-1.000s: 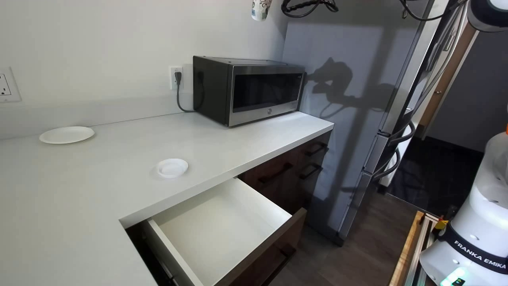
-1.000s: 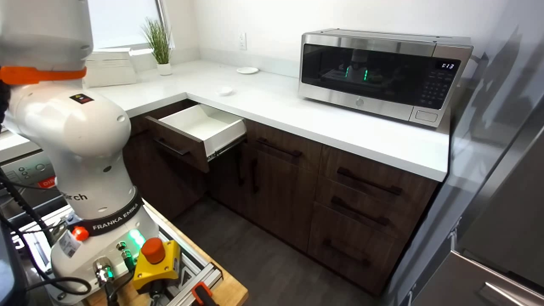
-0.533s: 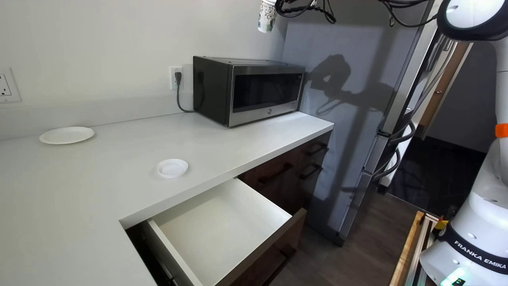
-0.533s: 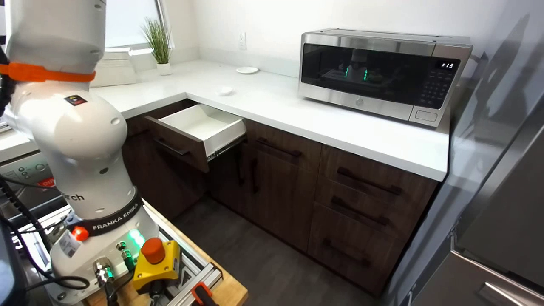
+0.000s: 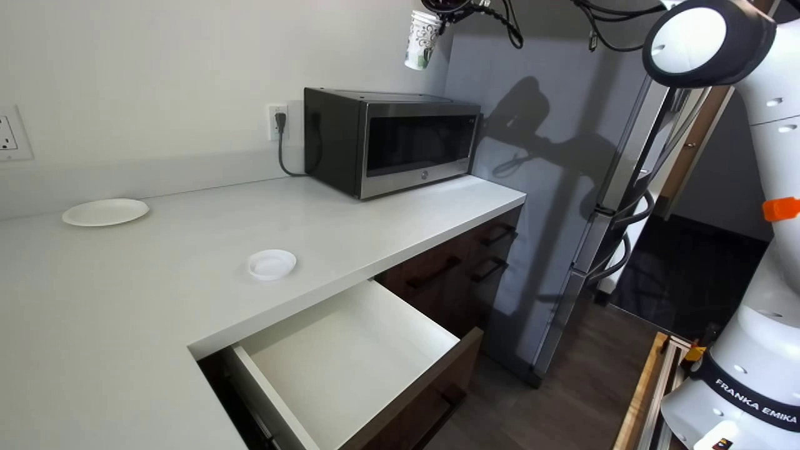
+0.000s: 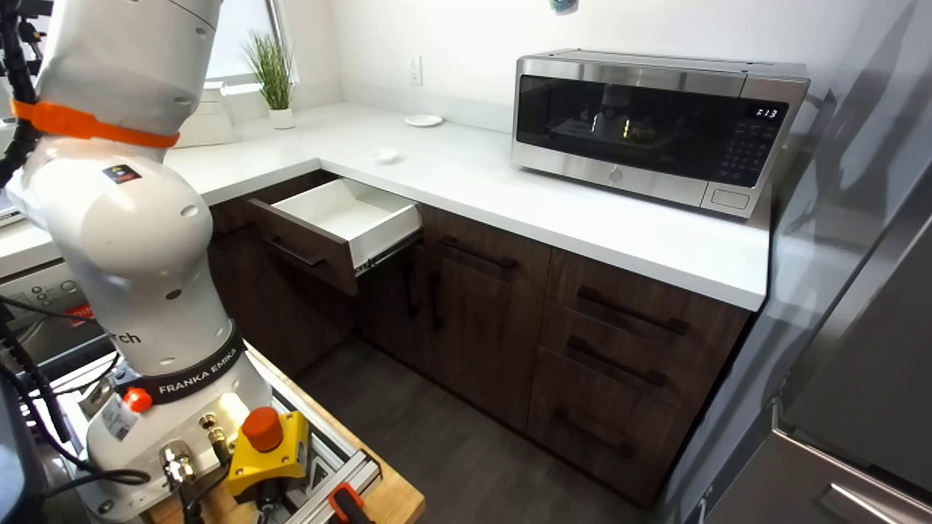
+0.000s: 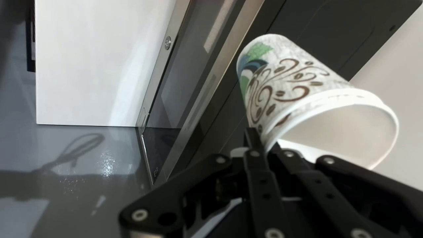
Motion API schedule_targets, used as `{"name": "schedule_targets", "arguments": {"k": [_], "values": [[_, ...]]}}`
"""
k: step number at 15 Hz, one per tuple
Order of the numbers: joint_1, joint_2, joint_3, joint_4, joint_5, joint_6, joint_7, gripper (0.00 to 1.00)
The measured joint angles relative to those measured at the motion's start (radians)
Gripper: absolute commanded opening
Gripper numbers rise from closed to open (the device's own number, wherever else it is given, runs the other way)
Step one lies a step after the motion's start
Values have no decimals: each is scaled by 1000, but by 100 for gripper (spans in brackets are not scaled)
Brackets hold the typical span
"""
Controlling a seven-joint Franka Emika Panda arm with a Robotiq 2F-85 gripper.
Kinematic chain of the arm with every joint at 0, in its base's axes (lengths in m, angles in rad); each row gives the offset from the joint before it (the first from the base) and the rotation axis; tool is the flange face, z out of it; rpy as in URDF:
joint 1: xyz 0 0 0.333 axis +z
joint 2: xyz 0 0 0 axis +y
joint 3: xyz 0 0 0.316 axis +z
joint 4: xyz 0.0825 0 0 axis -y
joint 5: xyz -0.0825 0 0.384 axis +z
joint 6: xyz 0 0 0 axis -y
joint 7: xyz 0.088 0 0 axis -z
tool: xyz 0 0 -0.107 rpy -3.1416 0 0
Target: Move the cup to the top of the microwave
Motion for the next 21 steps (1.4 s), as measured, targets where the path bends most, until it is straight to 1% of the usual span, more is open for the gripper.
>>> {"name": "schedule_targets", "arguments": {"k": [6, 10, 18, 21], "values": [[0, 24, 0, 9, -1, 6, 2, 1], [-2, 81, 2, 19, -1, 10, 4, 1], [0, 154, 33, 80, 1, 32, -15, 1], [5, 170, 40, 100, 0, 62, -36, 1]]}}
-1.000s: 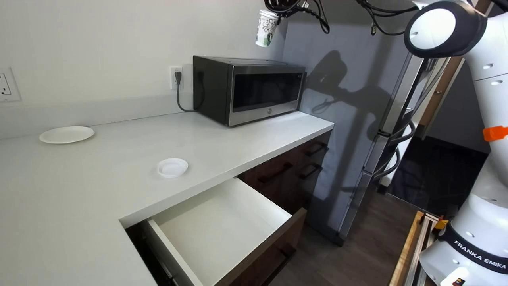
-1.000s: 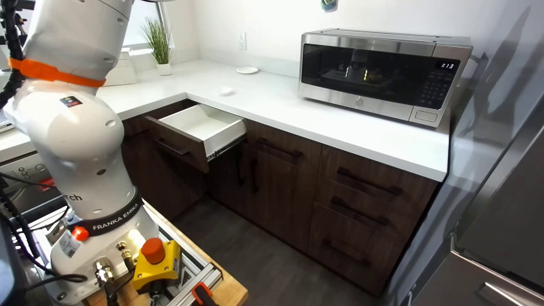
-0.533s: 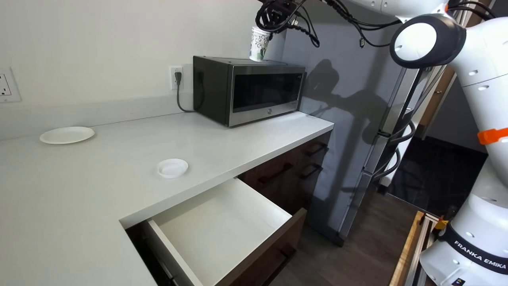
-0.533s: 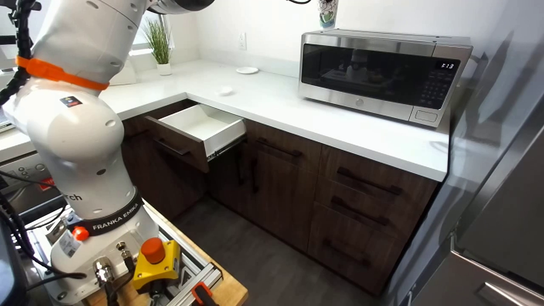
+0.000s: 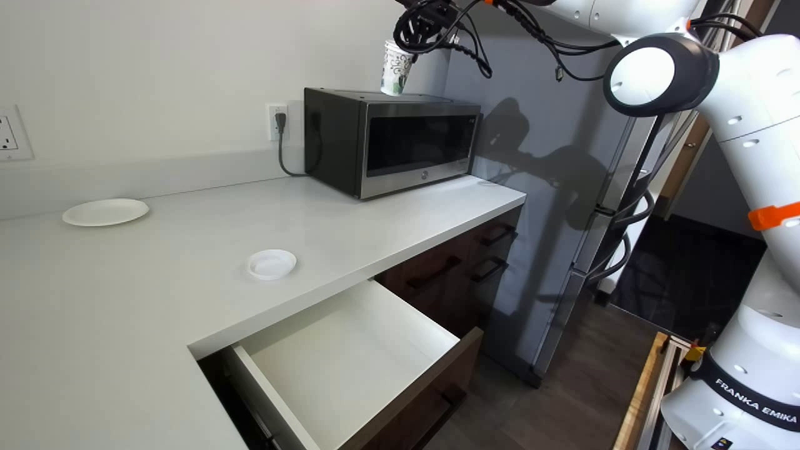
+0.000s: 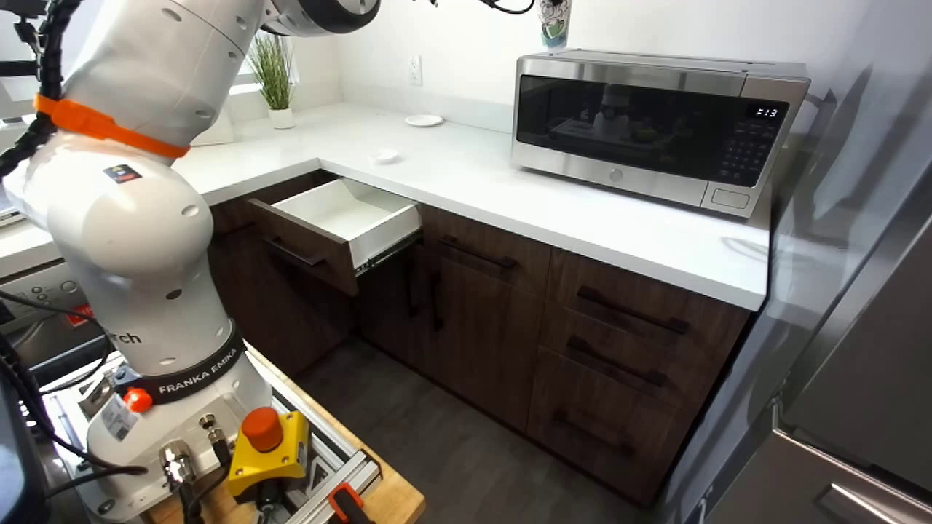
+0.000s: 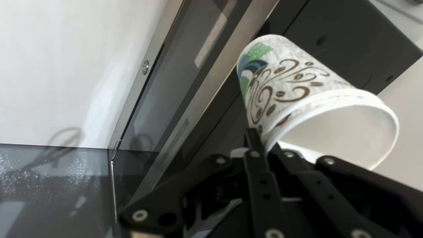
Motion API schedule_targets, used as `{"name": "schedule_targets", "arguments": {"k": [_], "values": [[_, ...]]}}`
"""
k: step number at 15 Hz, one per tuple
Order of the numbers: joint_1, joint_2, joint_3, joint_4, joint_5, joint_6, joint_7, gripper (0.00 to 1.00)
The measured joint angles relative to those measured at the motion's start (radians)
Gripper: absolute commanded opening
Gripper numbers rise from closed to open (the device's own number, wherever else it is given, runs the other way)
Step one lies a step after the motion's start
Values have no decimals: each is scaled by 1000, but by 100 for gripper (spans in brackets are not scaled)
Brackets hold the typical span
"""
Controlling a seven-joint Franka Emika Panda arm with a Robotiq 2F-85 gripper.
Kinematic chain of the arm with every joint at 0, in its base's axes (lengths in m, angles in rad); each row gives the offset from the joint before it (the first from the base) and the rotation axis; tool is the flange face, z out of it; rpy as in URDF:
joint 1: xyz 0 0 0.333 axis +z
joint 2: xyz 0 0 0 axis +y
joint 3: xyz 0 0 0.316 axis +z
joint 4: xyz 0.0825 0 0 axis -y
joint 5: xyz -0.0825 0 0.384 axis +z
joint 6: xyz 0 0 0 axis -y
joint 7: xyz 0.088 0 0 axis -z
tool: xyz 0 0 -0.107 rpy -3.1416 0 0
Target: Move the cup to the top of the microwave
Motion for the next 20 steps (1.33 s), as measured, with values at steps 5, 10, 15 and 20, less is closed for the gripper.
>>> {"name": "schedule_targets", "arguments": {"k": [5, 10, 15, 20], "values": [[6, 14, -2, 19, -9, 48, -20, 1], [1, 19, 11, 18, 8, 75, -20, 1], [0, 48, 21, 18, 9, 107, 1, 1], [0, 68, 24, 18, 9, 122, 9, 1]]}}
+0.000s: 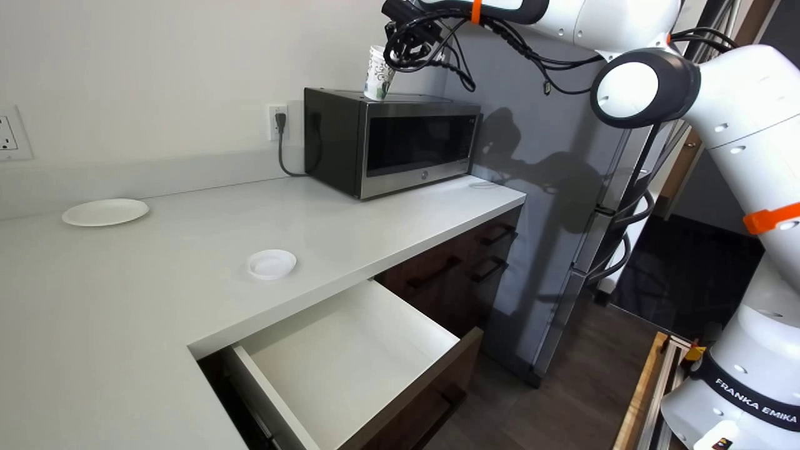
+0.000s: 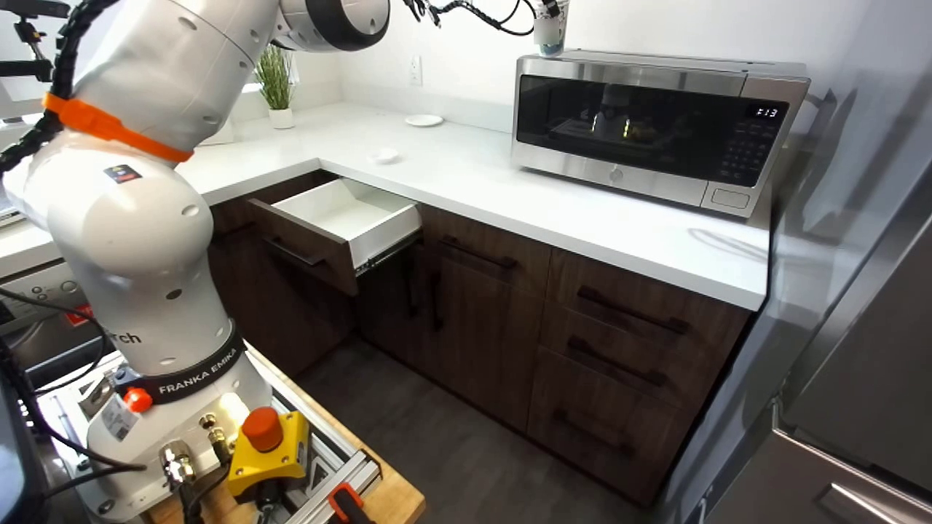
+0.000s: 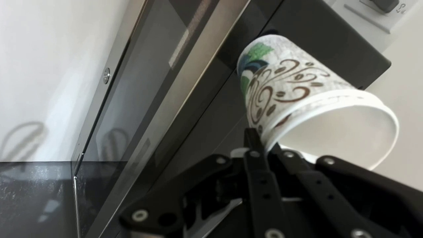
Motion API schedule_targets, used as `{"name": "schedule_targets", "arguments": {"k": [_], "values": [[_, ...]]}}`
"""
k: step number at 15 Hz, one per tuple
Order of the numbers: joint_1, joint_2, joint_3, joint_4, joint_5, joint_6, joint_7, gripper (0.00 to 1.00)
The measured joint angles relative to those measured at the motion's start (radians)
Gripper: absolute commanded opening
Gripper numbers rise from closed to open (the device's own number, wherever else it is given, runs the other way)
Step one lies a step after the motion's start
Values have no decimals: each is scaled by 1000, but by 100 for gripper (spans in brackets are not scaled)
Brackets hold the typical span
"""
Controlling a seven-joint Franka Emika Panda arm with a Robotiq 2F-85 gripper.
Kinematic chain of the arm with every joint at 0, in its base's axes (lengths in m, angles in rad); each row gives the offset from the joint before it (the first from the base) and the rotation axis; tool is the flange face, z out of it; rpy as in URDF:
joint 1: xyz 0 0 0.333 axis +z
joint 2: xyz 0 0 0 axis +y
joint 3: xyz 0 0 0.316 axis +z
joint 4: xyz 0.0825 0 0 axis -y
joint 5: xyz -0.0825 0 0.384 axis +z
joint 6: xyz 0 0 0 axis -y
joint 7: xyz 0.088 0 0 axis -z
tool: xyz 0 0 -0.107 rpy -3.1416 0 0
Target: Move the cup to the top of the microwave
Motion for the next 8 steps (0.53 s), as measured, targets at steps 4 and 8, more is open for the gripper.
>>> {"name": "schedule_targets", "arguments": {"k": [4, 8], "values": [[0, 1, 3, 0, 0, 3, 0, 38], [2, 6, 9, 0, 0, 4, 0, 69]]}}
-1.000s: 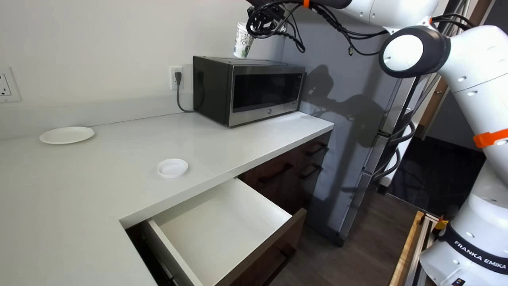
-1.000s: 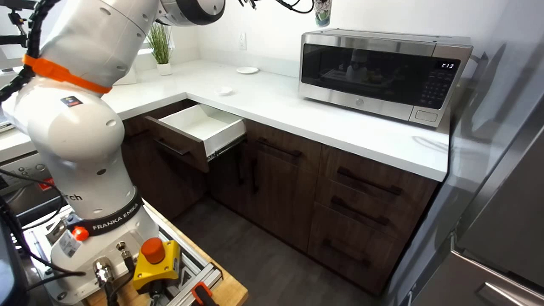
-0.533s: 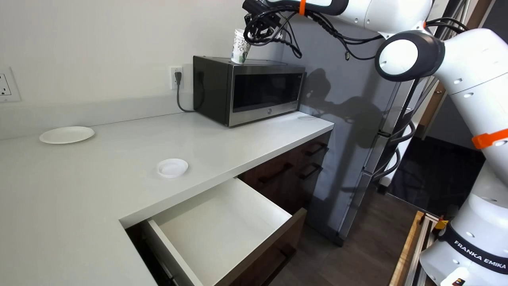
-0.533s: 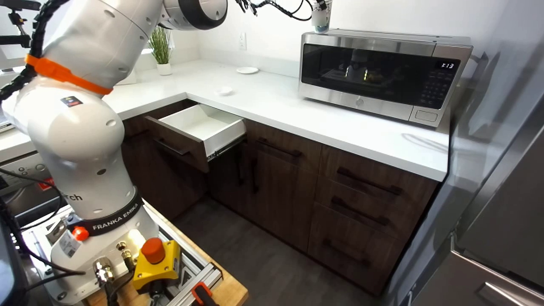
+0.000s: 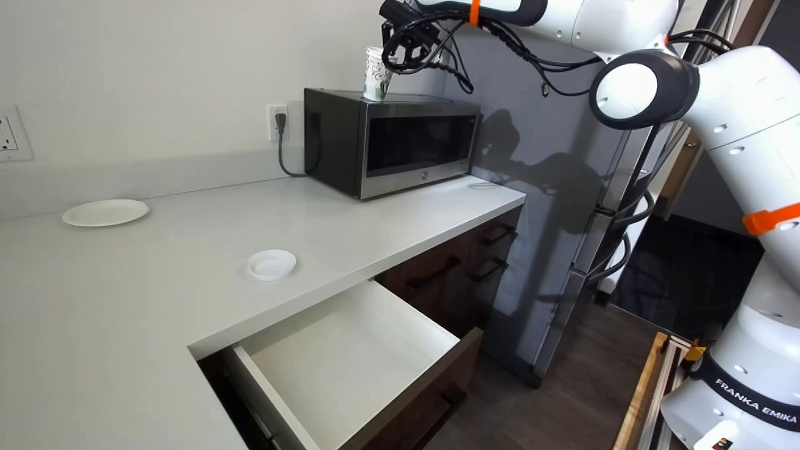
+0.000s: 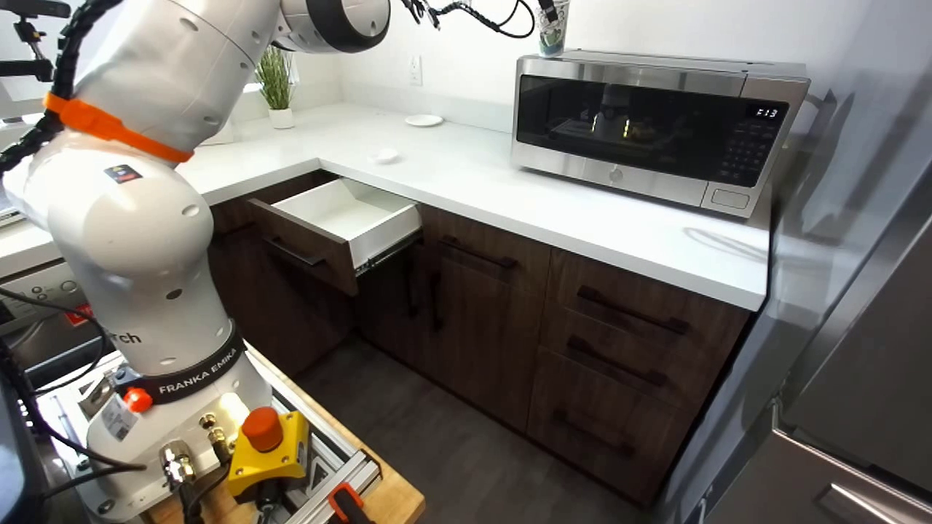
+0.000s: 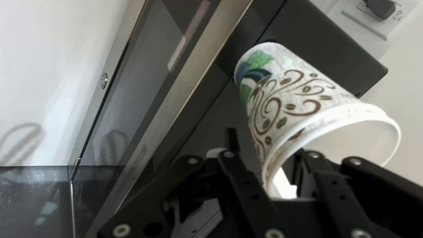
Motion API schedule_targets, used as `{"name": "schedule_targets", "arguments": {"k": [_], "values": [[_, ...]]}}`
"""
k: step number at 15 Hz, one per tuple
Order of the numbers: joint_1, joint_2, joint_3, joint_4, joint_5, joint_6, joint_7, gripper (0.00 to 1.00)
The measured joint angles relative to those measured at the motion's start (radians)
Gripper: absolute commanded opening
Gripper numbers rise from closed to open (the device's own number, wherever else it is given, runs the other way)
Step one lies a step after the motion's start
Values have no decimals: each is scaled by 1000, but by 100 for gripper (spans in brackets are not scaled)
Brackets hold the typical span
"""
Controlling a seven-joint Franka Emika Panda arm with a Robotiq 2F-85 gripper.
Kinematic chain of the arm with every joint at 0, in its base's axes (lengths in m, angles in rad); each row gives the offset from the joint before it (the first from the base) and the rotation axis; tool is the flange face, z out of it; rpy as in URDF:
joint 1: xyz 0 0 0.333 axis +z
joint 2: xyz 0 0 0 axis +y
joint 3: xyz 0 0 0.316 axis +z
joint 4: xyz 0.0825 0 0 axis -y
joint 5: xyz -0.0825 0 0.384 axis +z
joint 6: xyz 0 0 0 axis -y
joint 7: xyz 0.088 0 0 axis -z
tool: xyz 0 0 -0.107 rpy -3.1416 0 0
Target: Move the cup to the top of the microwave
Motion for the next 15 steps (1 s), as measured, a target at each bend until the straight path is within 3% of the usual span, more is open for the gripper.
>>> {"name": "schedule_targets", "arguments": {"k": [4, 5, 12, 15], "values": [[0, 4, 12, 0, 0, 33, -1, 97], [1, 4, 16, 0, 0, 49, -1, 100], [9, 8, 48, 2, 0, 226, -54, 100], [16, -9, 73, 2, 0, 211, -84, 100]]}}
